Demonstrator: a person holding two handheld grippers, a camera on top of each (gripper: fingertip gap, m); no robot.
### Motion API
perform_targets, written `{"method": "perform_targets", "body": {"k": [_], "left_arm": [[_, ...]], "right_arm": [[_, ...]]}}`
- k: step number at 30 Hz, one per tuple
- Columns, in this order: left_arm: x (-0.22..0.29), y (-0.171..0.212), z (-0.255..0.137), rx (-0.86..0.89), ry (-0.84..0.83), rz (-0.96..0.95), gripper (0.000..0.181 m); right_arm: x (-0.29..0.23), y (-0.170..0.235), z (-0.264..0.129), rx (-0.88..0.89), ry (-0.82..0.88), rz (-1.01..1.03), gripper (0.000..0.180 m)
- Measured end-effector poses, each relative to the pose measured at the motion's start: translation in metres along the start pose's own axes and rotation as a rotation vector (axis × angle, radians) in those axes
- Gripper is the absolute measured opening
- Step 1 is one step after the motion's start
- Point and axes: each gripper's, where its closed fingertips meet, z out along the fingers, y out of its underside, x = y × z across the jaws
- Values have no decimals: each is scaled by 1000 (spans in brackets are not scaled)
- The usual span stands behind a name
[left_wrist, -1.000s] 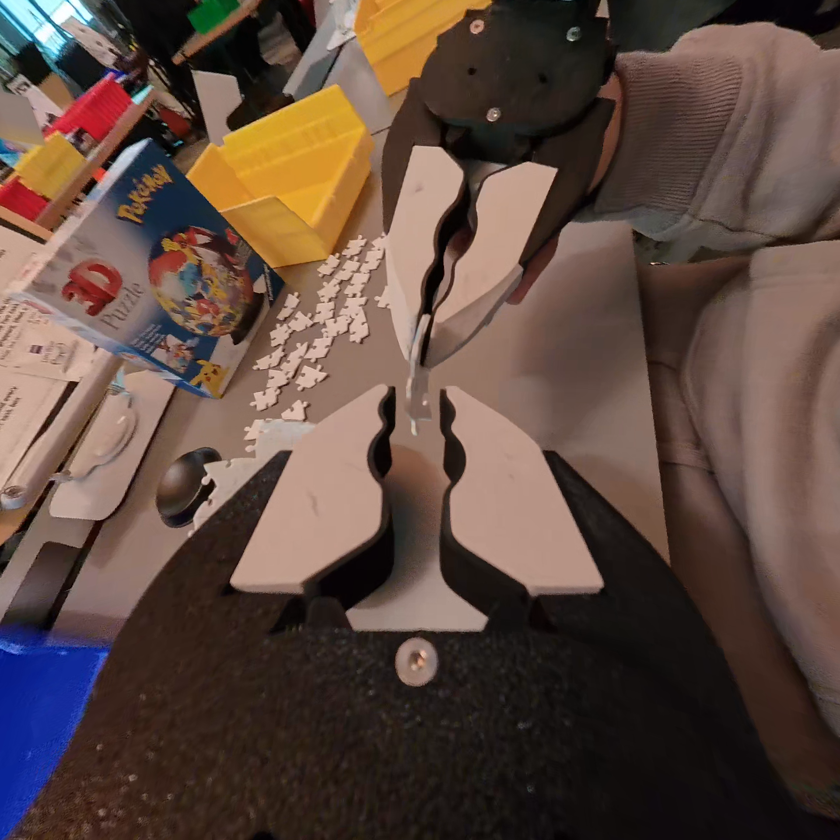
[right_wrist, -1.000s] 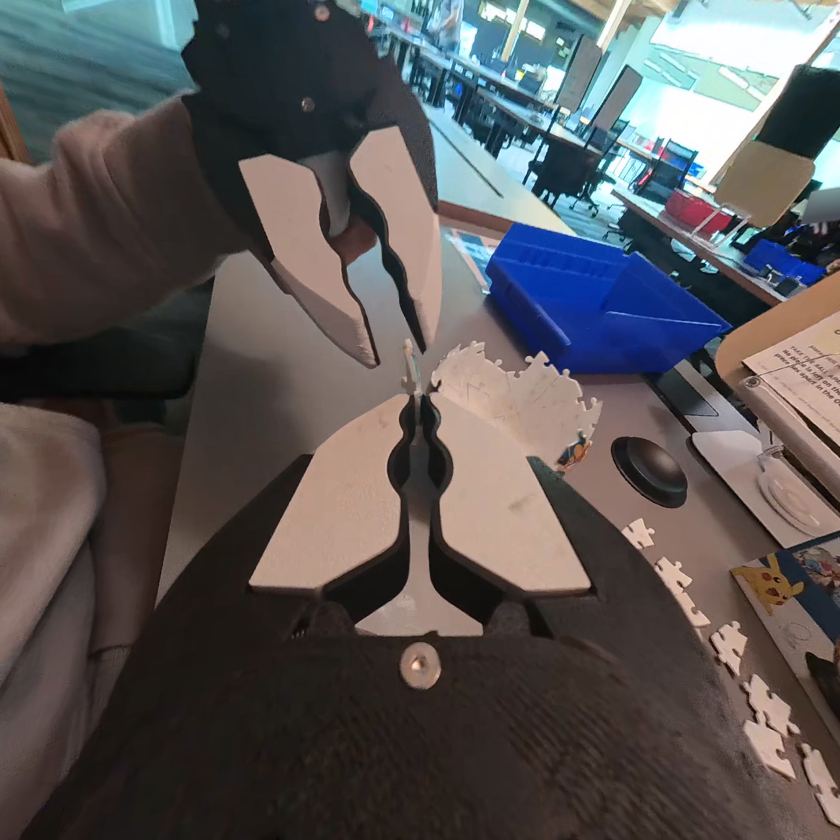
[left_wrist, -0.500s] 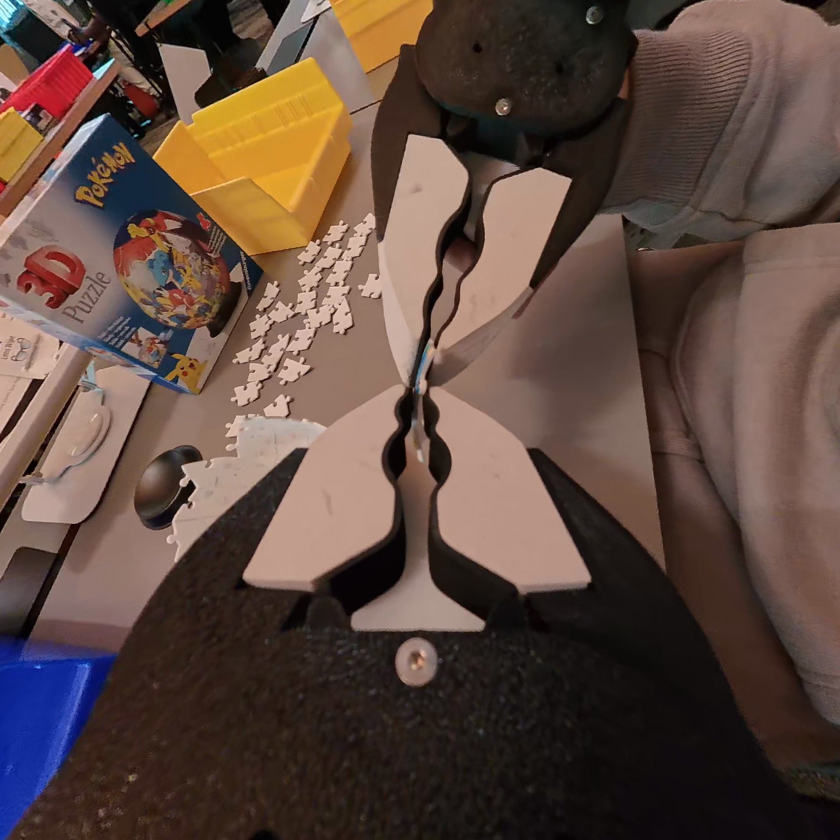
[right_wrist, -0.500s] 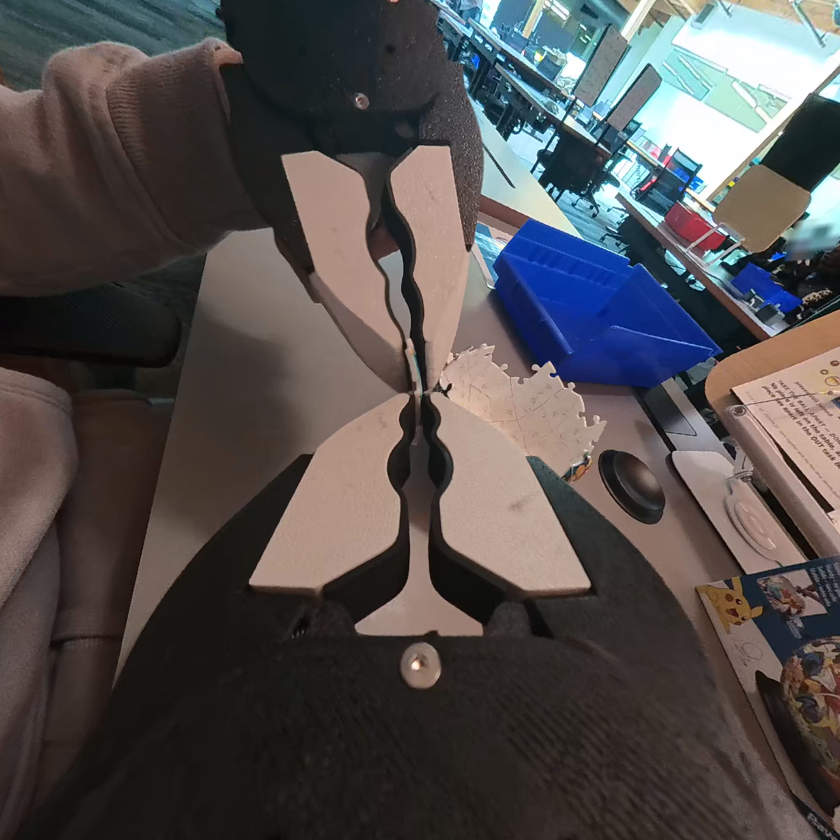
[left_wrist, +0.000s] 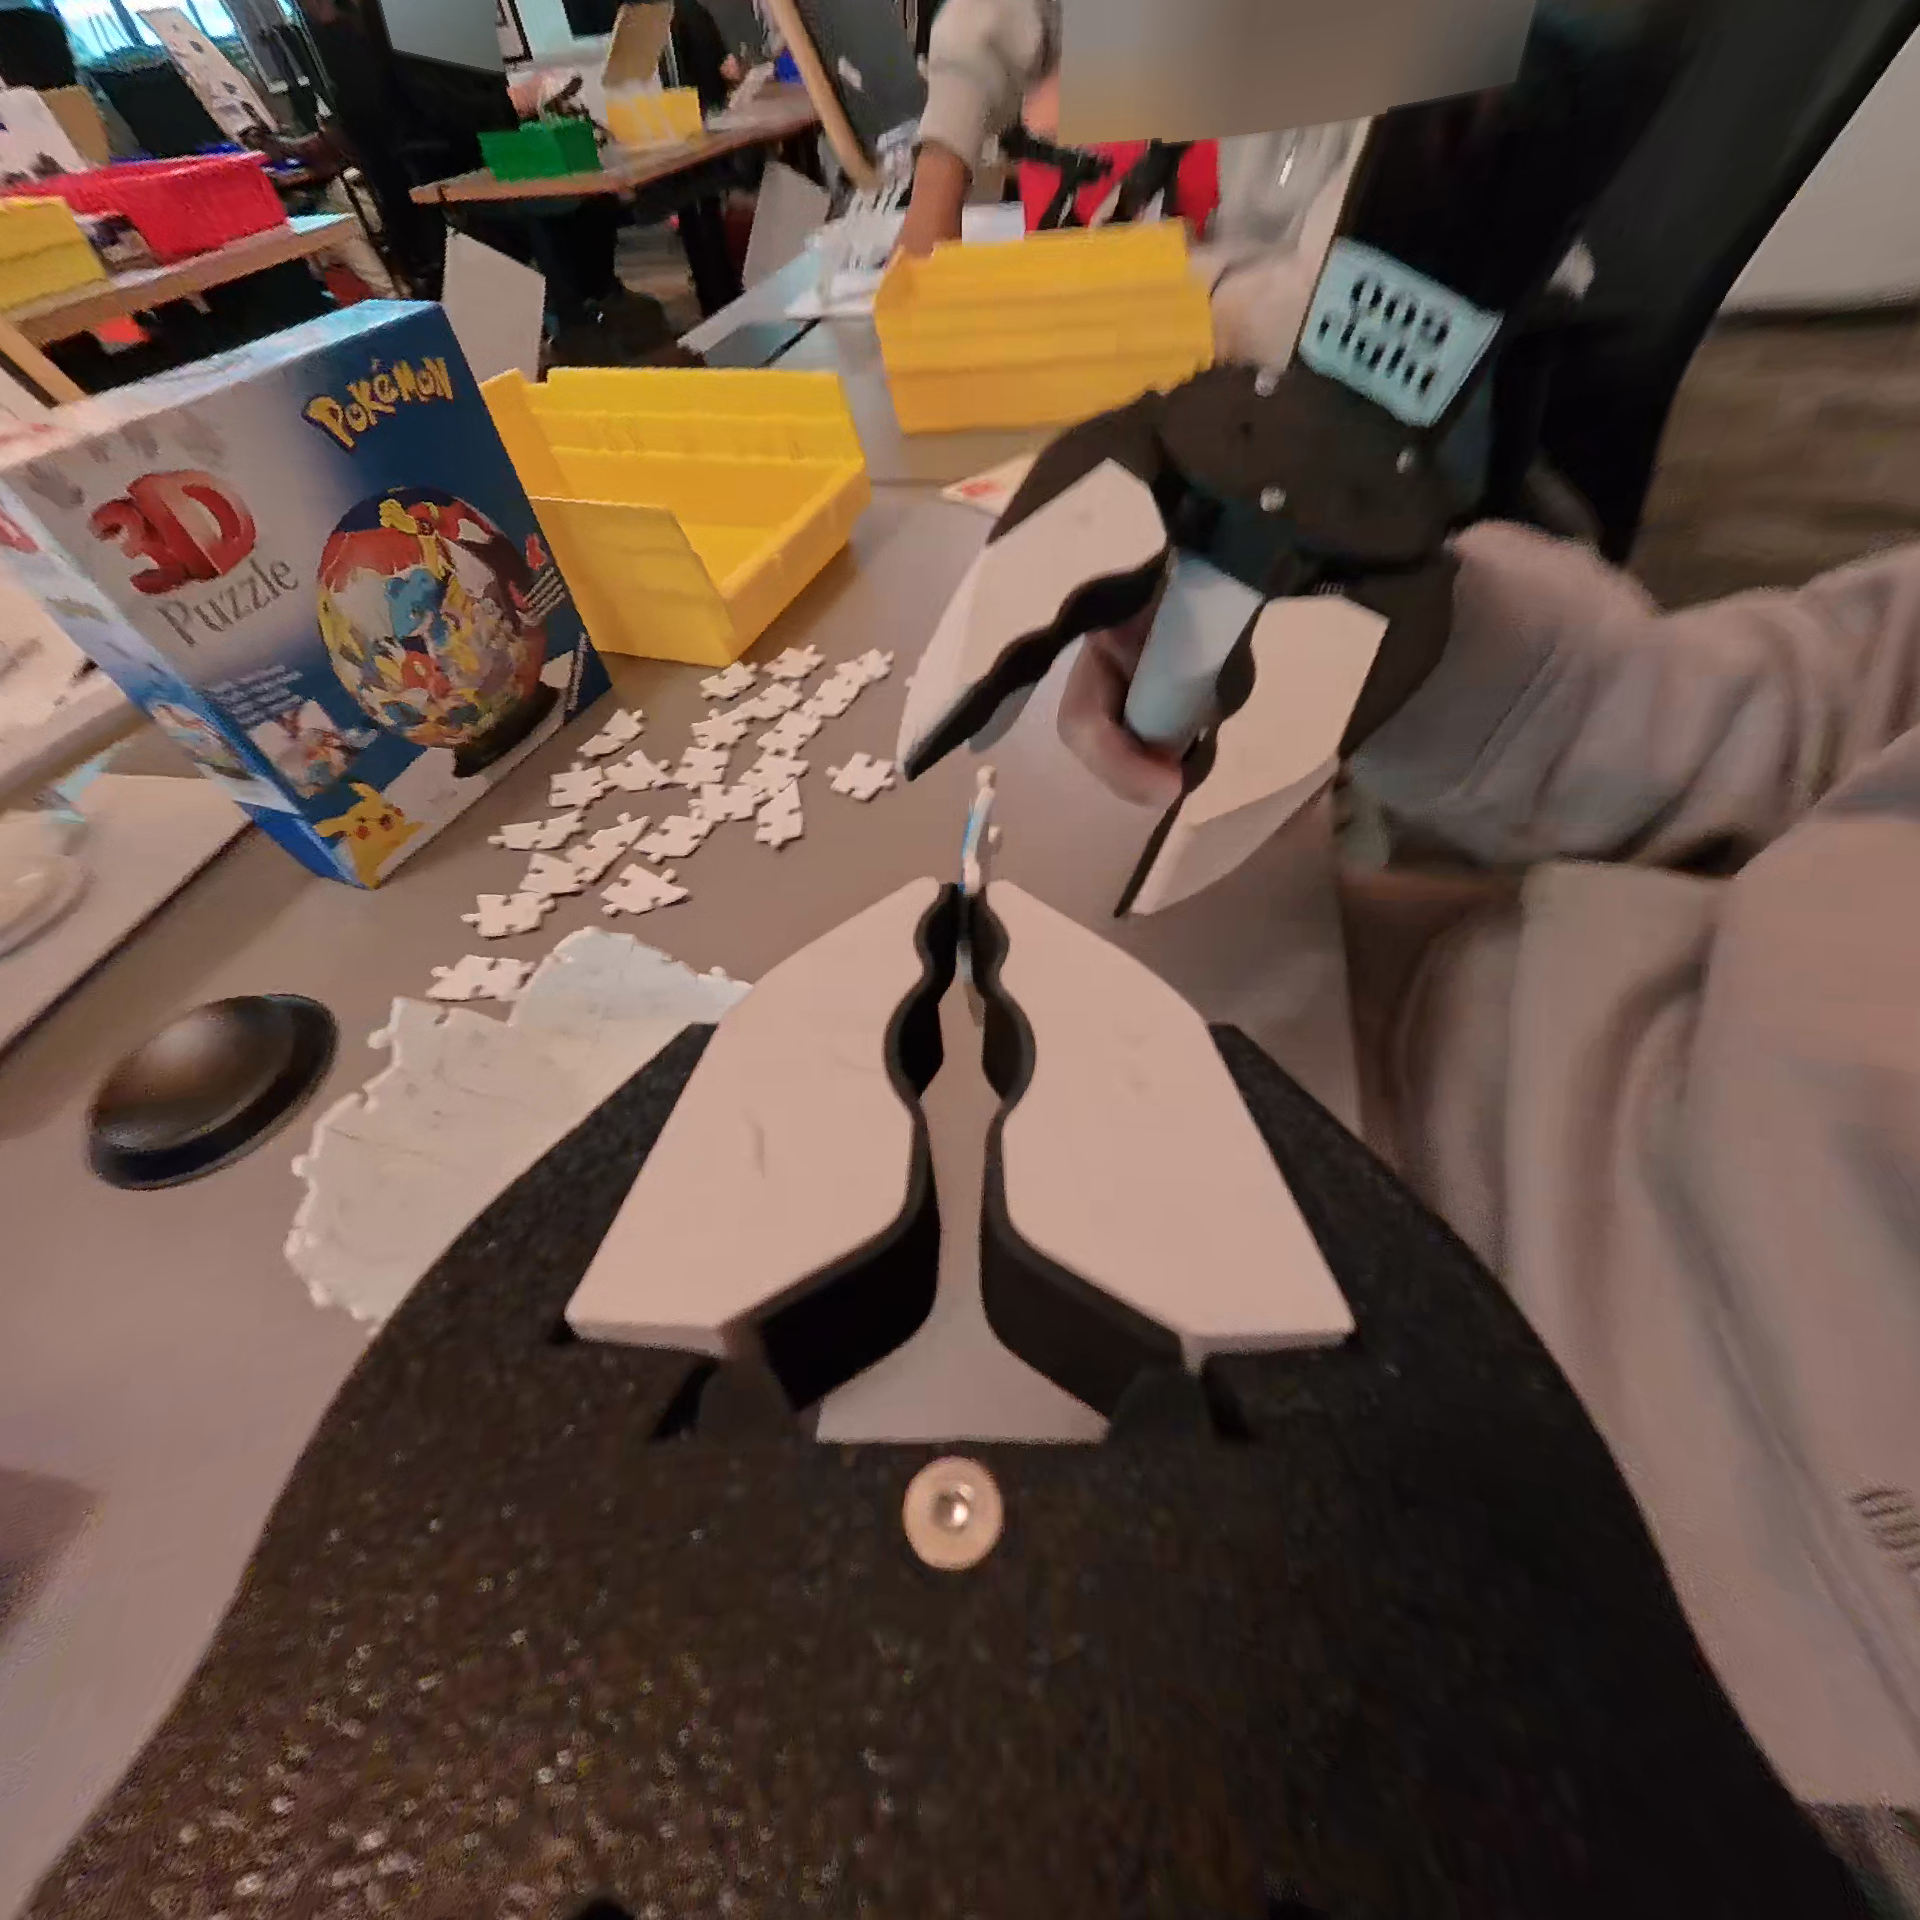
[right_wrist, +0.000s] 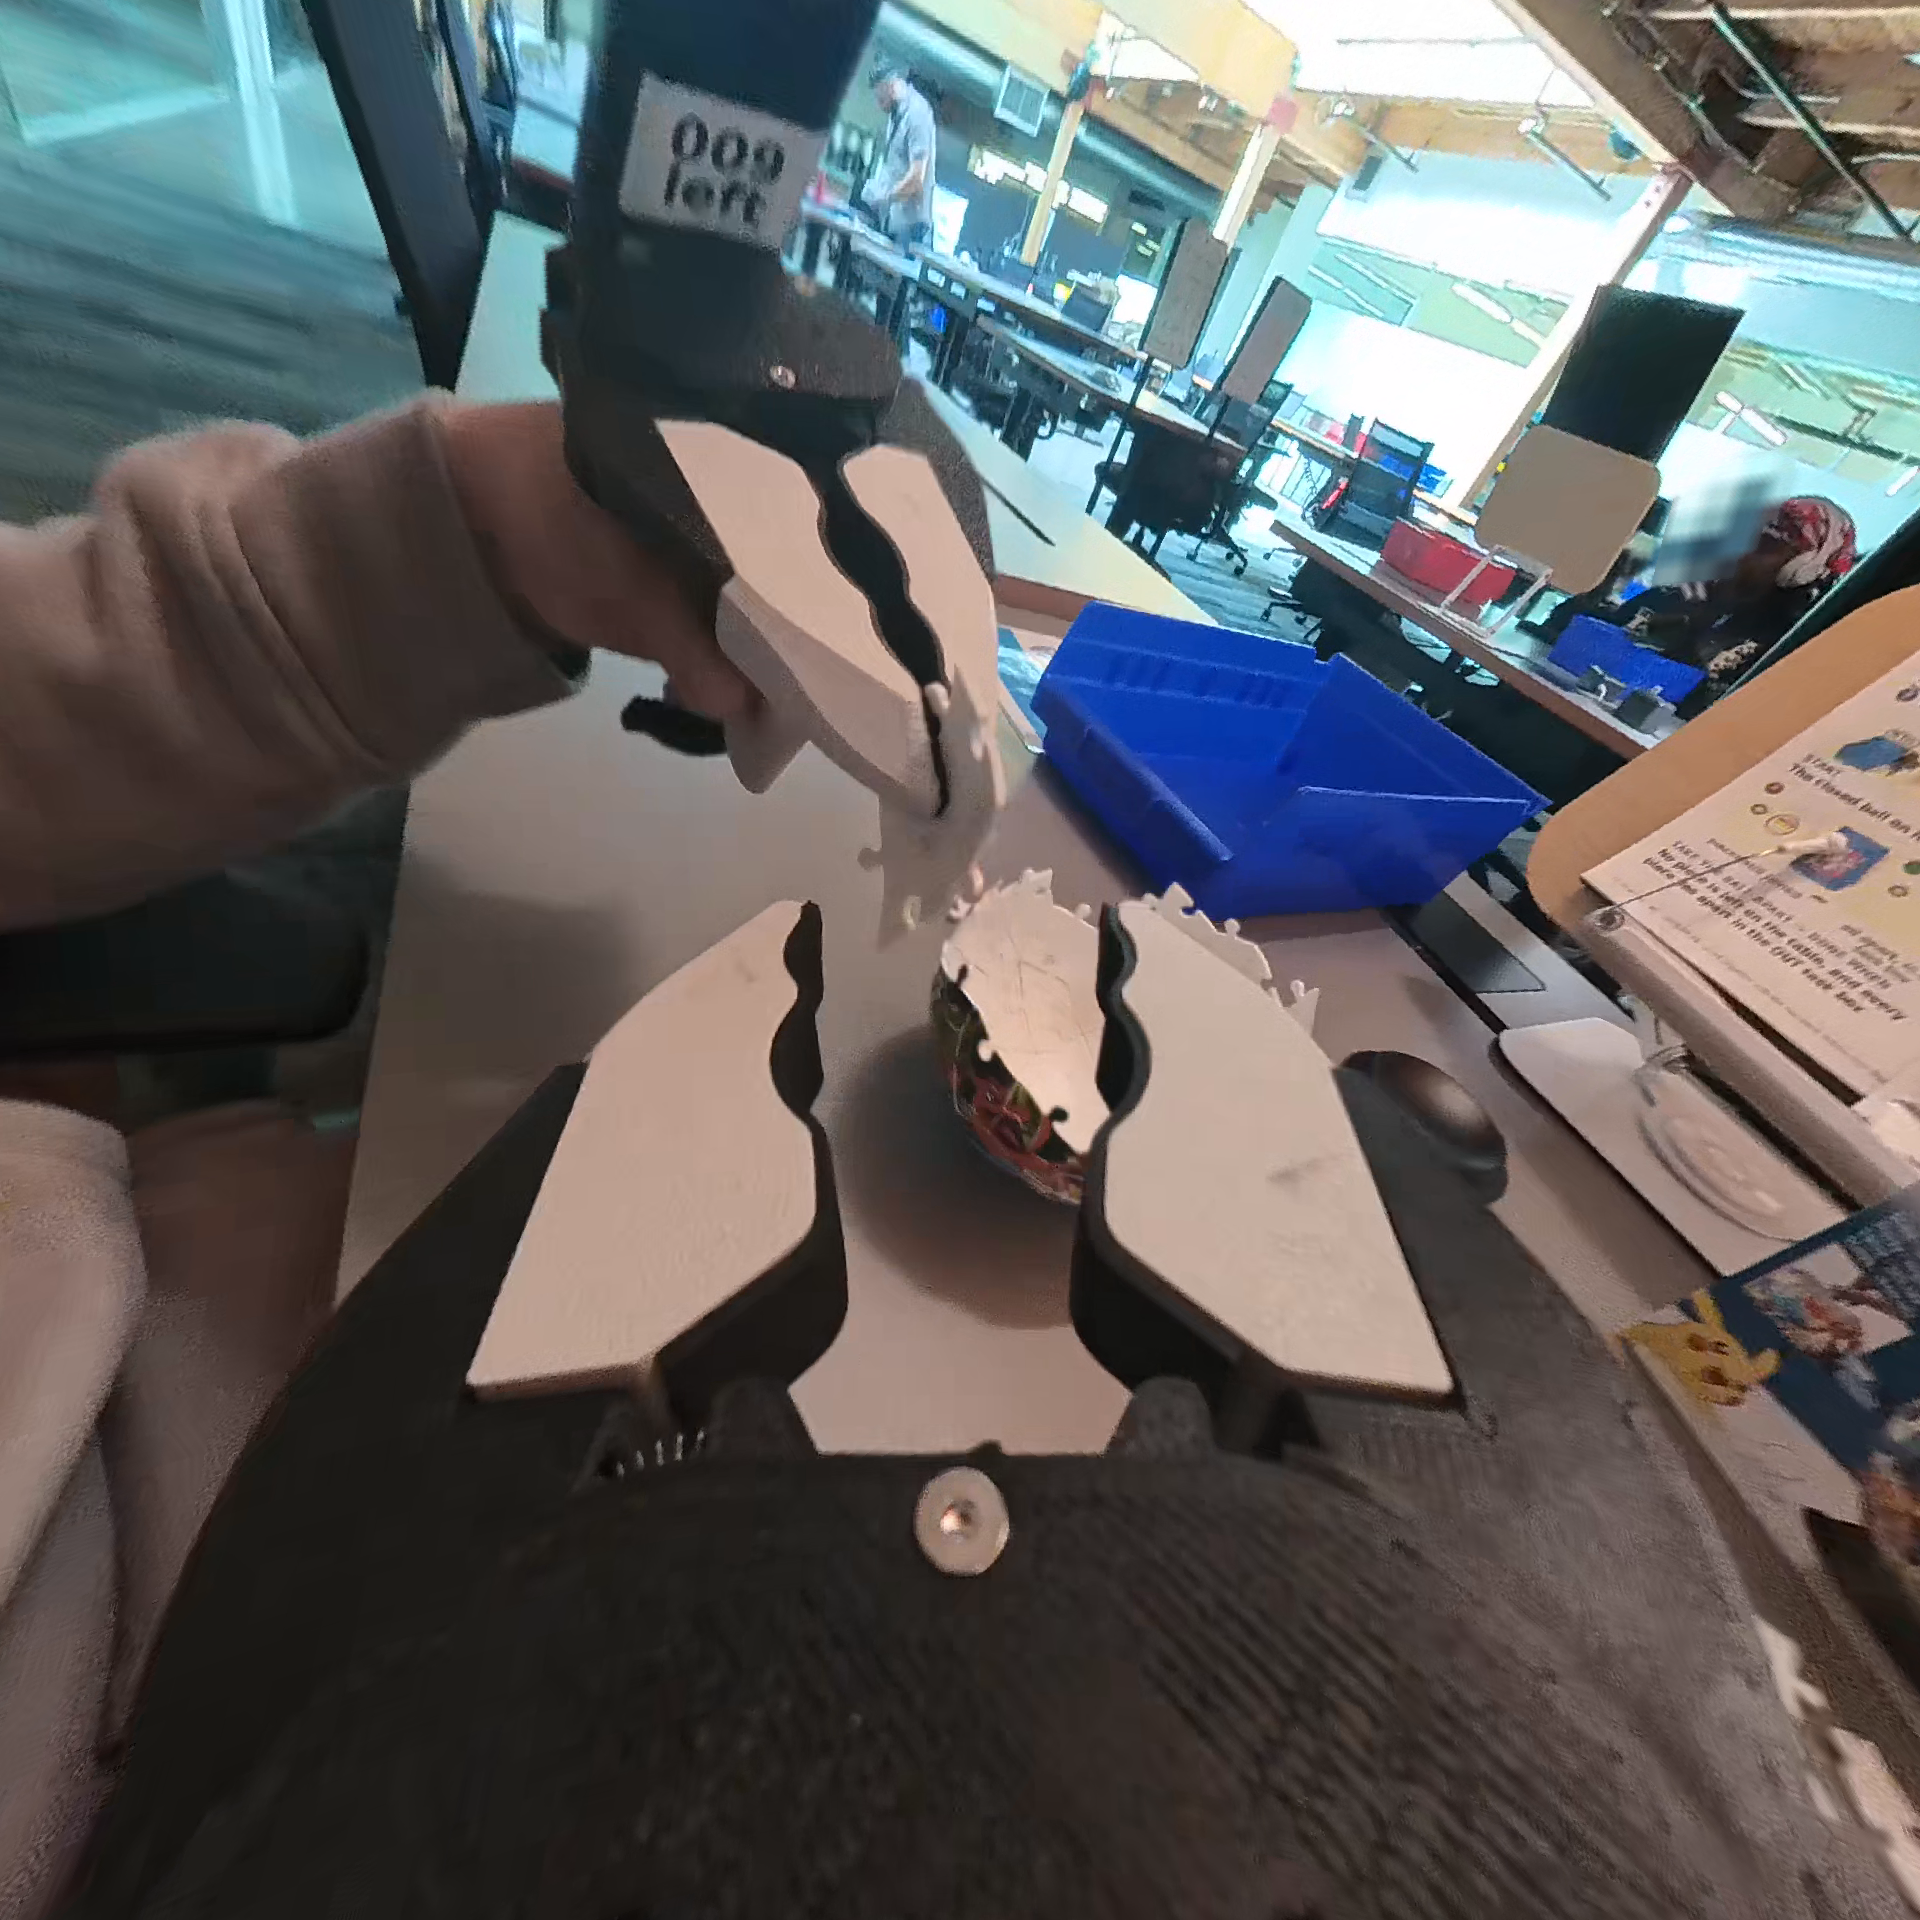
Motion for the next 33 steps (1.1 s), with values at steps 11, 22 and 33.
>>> {"method": "perform_targets", "body": {"k": [11, 22, 33], "left_arm": [[-5, -5, -10, 184, 189, -282, 2], [2, -6, -6, 168, 134, -69, 1], [7, -1, -17, 97, 122, -75, 22]], "right_arm": [[0, -13, 18, 118, -63, 248, 21], [-5, -13, 20, 137, -104, 325, 2], [-12, -15, 17, 131, -166, 339, 2]]}}
